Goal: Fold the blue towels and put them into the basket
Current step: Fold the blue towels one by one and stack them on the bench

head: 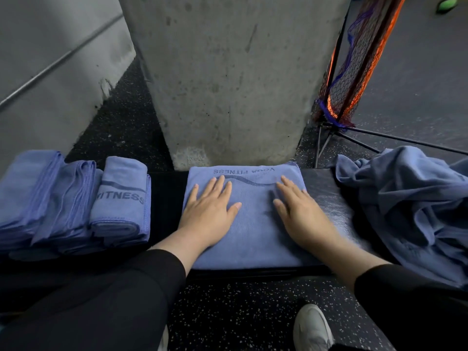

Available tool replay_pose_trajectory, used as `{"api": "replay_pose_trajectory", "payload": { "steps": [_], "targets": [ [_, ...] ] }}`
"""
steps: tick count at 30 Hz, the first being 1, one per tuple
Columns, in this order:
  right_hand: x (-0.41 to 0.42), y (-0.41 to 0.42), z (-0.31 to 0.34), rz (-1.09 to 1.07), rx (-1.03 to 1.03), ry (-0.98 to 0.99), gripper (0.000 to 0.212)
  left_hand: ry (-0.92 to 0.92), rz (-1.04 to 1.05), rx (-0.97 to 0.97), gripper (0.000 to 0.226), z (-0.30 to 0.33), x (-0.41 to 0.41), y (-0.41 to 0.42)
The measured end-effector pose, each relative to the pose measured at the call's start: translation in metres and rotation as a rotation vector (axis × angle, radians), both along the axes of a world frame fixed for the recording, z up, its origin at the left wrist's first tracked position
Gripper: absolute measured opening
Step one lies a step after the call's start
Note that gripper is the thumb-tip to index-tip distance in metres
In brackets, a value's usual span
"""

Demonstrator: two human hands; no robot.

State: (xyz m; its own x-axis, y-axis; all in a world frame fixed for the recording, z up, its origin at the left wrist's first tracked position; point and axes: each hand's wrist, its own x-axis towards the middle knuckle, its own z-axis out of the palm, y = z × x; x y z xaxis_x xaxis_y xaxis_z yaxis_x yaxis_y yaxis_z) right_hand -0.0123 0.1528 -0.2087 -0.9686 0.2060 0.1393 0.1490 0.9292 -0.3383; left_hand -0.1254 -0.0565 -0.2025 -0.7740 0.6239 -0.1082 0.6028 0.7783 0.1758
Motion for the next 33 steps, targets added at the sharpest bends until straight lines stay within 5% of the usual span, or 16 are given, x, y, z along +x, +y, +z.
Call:
{"api": "replay_pose_trajectory", "payload": {
  "steps": [4, 7, 10, 13, 20, 28, 33],
  "targets": [
    [0.018, 0.008, -0.007, 0.014, 0.071, -0.136, 0.076, -0.010, -0.046, 0.002, 0.067, -0.001, 0.007, -0.013],
    [0.032, 0.014, 0.000, 0.034, 0.087, -0.017, 0.064, 0.000, -0.055, -0.010, 0.067, 0.001, 0.014, -0.029],
    [0.049, 0.007, 0.013, 0.277, 0.143, 0.137, 0.036, 0.010, -0.149, -0.016, 0.072, 0.001, 0.031, -0.044],
    [0.070, 0.002, 0.014, 0.489, 0.130, 0.036, 0.037, -0.002, -0.290, -0.035, 0.083, -0.001, 0.054, -0.061],
    [0.089, 0.005, 0.007, 0.489, 0.196, 0.112, 0.026, -0.041, -0.370, -0.043, 0.097, 0.010, 0.083, -0.077],
    [0.071, -0.010, 0.018, 0.137, 0.145, 0.089, 0.016, -0.036, -0.167, 0.209, 0.054, 0.011, 0.093, -0.043],
    [0.080, 0.011, 0.015, 0.282, 0.203, -0.012, 0.021, -0.009, -0.030, 0.296, 0.046, 0.015, 0.070, -0.063]
  ]
}}
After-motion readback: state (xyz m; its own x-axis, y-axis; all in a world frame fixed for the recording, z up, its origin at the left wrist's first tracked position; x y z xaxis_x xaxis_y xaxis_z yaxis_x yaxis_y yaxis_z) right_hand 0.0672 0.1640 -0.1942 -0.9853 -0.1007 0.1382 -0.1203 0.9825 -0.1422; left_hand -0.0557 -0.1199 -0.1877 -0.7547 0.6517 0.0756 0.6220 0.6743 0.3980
